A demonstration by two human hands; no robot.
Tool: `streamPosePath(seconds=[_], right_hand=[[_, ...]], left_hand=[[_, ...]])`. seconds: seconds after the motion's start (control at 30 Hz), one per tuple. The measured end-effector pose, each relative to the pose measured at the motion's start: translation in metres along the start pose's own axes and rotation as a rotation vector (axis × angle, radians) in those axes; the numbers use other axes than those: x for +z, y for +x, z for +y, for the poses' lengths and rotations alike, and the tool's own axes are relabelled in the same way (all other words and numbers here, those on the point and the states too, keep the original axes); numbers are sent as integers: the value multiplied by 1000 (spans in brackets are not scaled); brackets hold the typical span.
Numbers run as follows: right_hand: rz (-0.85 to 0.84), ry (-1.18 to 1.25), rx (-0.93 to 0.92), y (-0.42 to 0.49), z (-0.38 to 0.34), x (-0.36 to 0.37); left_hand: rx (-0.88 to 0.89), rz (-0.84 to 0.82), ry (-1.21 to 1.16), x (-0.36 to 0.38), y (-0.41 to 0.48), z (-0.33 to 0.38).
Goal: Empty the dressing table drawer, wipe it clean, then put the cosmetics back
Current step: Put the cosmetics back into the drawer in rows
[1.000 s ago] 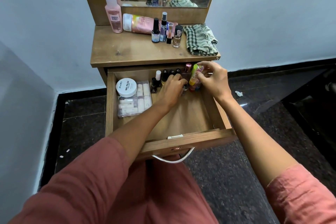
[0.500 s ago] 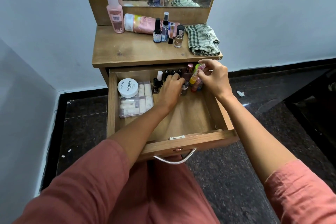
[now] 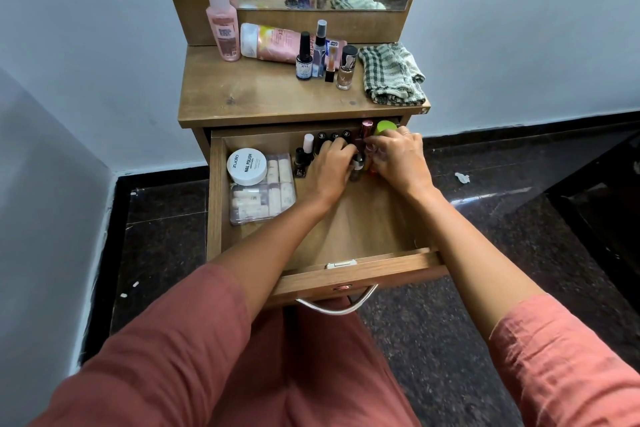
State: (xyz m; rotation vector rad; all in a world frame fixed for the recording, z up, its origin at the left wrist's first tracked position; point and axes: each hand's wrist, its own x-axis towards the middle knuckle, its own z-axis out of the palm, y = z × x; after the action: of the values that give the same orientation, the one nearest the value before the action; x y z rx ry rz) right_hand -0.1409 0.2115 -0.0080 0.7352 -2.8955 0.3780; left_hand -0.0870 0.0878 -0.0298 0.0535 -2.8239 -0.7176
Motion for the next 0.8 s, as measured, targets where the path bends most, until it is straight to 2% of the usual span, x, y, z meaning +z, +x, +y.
streamPosePath(seconds=[0.23, 0.43, 0.53, 0.63, 0.8], right_hand=[[9, -90, -9, -2, 0, 3], [19, -30, -62, -4, 0, -4], [-47, 32, -104, -6, -1, -8], [-142, -29, -148, -6, -2, -8], [-151, -72, -155, -1, -4, -5]], left_hand=[[-35, 27, -42, 4, 2, 1], [-55, -9, -80, -1, 2, 0], [-66, -28, -91, -4, 1, -1], [-66, -32, -99, -6, 1, -1], [-60, -33, -111, -7, 0, -1]])
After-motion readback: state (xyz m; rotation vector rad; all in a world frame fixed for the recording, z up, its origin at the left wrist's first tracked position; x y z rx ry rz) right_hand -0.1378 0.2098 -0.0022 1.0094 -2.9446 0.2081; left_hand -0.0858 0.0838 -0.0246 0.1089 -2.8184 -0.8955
